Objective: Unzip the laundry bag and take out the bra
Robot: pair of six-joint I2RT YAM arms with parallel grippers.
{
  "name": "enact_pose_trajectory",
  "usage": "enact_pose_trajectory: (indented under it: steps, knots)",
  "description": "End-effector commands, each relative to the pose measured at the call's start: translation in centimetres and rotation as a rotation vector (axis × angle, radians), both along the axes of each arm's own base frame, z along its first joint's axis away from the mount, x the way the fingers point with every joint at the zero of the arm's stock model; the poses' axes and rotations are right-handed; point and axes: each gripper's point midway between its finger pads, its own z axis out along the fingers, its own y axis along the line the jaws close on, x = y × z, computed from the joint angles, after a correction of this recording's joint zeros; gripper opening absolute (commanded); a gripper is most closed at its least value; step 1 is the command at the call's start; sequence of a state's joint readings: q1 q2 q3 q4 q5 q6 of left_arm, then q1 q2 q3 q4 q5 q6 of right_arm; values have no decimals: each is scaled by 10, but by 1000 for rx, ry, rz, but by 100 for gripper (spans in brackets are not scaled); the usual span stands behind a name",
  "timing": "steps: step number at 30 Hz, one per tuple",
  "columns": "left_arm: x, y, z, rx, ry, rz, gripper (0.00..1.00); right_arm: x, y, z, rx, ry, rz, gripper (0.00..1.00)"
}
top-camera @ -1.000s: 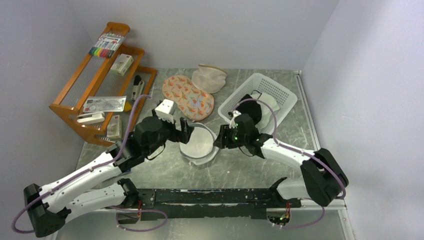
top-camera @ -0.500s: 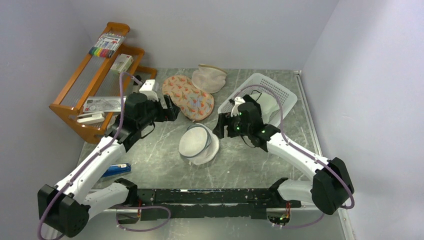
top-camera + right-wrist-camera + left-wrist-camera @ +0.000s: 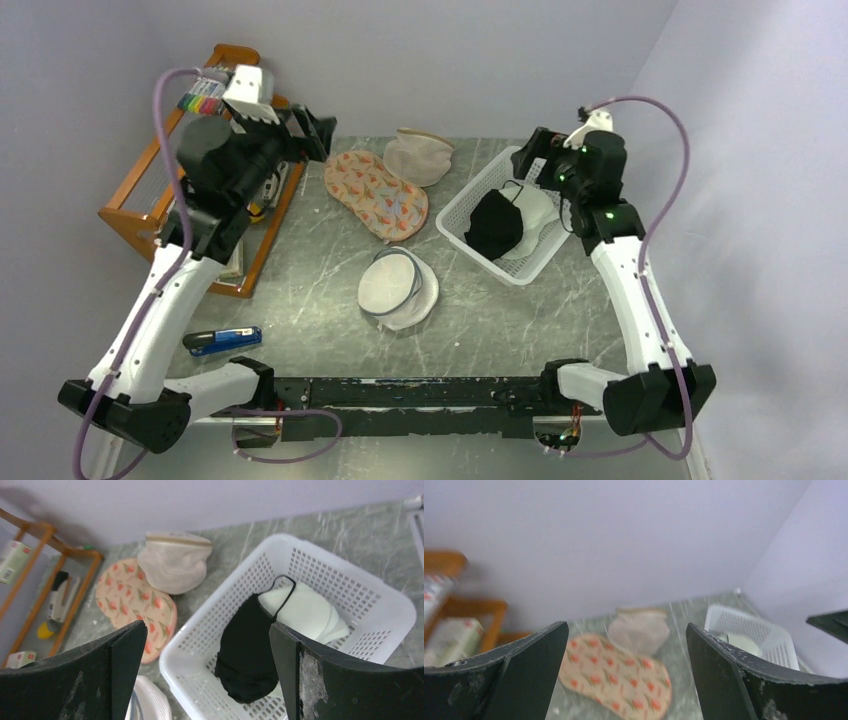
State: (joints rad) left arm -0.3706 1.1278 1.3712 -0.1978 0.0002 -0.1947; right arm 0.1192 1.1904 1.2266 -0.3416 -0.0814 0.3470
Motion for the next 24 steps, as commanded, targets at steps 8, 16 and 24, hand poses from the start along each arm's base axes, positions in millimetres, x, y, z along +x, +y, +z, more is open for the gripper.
enact_pose_trajectory:
  steps: [8, 16, 24]
  knots:
    - [-52, 38, 120, 11, -308, 78, 99, -72, -20, 147, -25, -323, -47, 100]
    - [-64, 40, 101, -8, -243, 68, 99, -135, -28, 208, -91, -530, -28, 100]
    - [-82, 36, 102, -21, -244, 13, 99, -155, -35, 216, -75, -557, -60, 100]
